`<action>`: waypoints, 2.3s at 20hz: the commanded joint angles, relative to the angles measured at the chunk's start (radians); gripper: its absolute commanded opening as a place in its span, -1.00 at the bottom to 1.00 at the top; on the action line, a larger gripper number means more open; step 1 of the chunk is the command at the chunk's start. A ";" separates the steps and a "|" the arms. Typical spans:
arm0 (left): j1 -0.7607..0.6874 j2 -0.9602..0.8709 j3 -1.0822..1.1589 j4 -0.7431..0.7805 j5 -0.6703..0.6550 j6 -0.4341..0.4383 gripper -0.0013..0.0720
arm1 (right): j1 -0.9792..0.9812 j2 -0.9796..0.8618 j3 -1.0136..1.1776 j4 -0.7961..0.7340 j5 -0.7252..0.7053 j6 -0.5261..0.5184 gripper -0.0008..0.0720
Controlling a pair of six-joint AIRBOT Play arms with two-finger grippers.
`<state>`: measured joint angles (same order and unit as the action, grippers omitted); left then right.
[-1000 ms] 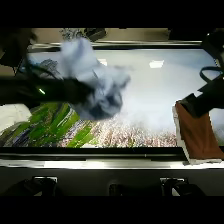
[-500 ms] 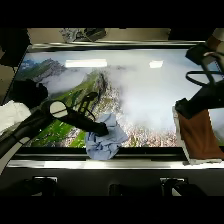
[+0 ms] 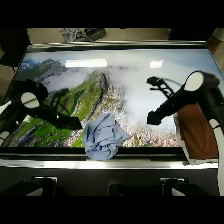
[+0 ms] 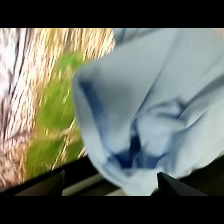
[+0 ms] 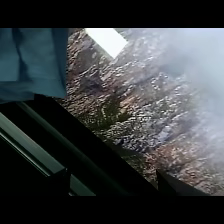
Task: Fold the shirts.
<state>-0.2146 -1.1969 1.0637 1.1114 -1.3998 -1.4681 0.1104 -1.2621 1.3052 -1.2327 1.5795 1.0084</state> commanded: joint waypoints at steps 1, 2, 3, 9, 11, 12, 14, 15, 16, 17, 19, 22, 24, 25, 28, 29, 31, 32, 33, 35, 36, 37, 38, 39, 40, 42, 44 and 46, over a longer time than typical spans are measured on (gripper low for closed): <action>-0.006 0.062 -0.254 -0.128 0.037 0.078 0.98 | 0.000 -0.020 -0.212 0.179 -0.059 -0.095 0.91; -0.029 0.074 -0.327 -0.179 0.084 0.095 0.98 | 0.000 -0.021 -0.262 0.214 -0.090 -0.110 0.91; -0.050 0.076 -0.382 -0.218 0.124 0.106 0.98 | 0.000 -0.021 -0.301 0.241 -0.124 -0.112 0.91; -0.153 0.070 -0.489 -0.271 0.339 0.106 0.59 | 0.000 -0.029 -0.410 0.351 -0.252 -0.142 0.91; -0.154 0.060 -0.489 -0.271 0.401 0.046 -0.21 | 0.007 -0.047 -0.412 0.369 -0.294 -0.142 0.91; -0.154 0.061 -0.489 -0.271 0.423 0.039 -0.74 | 0.022 -0.063 -0.412 0.384 -0.321 -0.142 0.91; -0.154 0.061 -0.489 -0.270 0.433 0.040 -0.85 | 0.075 -0.106 -0.412 0.423 -0.386 -0.153 0.91; -0.154 0.061 -0.489 -0.270 0.431 0.041 -0.85 | 0.109 -0.133 -0.412 0.435 -0.438 -0.156 0.91; -0.154 0.061 -0.489 -0.270 0.427 0.040 -0.85 | 0.142 -0.159 -0.412 0.440 -0.502 -0.156 0.91; -0.154 0.062 -0.489 -0.270 0.423 0.040 -0.85 | 0.167 -0.179 -0.412 0.440 -0.544 -0.155 0.85; -0.154 0.066 -0.484 -0.270 0.423 0.052 -0.86 | 0.182 -0.204 -0.412 0.445 -0.555 -0.133 0.11; -0.145 0.067 -0.435 -0.217 0.418 0.059 -0.86 | 0.179 -0.196 -0.383 0.376 -0.506 -0.147 -0.86; -0.112 0.079 -0.341 -0.100 0.374 0.058 -0.86 | 0.179 -0.149 -0.311 0.216 -0.489 -0.155 -0.86; -0.084 0.091 -0.269 -0.027 0.335 0.058 -0.86 | 0.179 -0.113 -0.260 0.116 -0.488 -0.143 -0.86; 0.017 0.141 0.018 0.119 0.249 0.058 -0.86 | 0.179 0.031 -0.042 -0.231 -0.520 -0.066 -0.86; 0.055 0.161 0.138 0.132 0.248 0.058 -0.86 | 0.179 0.080 0.035 -0.331 -0.539 -0.035 -0.86; 0.120 0.189 0.384 0.130 0.248 0.054 -0.86 | 0.179 0.180 0.178 -0.478 -0.589 0.012 -0.86; 0.140 0.200 0.498 0.130 0.248 0.054 -0.86 | 0.179 0.230 0.234 -0.493 -0.617 0.008 -0.86; 0.153 0.209 0.612 0.130 0.248 0.054 -0.86 | 0.179 0.277 0.272 -0.493 -0.641 0.008 -0.86; 0.157 0.224 0.801 0.107 0.248 0.049 -0.86 | 0.180 0.370 0.320 -0.464 -0.682 0.033 -0.86; 0.157 0.230 0.884 0.045 0.250 0.047 -0.86 | 0.180 0.419 0.331 -0.409 -0.711 0.039 -0.86; 0.157 0.234 0.949 -0.021 0.258 0.047 -0.86 | 0.180 0.467 0.333 -0.357 -0.744 0.039 -0.86; 0.157 0.239 1.006 -0.087 0.279 0.047 -0.86 | 0.180 0.508 0.333 -0.314 -0.776 0.039 -0.86; 0.157 0.249 1.035 -0.134 0.318 0.047 -0.86 | 0.180 0.543 0.333 -0.284 -0.809 0.040 -0.86; 0.157 0.267 1.039 -0.164 0.371 0.047 -0.86 | 0.180 0.575 0.333 -0.265 -0.838 0.040 -0.86; 0.157 0.292 1.036 -0.167 0.400 0.047 -0.86 | 0.180 0.620 0.333 -0.270 -0.845 0.064 -0.86; 0.157 0.299 1.011 -0.165 0.370 0.043 -0.86 | 0.180 0.637 0.333 -0.281 -0.796 0.079 -0.86; 0.157 0.296 0.959 -0.141 0.322 0.013 -0.86 | 0.180 0.628 0.333 -0.300 -0.713 0.089 -0.85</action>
<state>-0.0586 -0.9092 2.0483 0.9718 -1.0538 -1.4296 0.2893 -0.6571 1.6344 -1.5211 0.8017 1.0737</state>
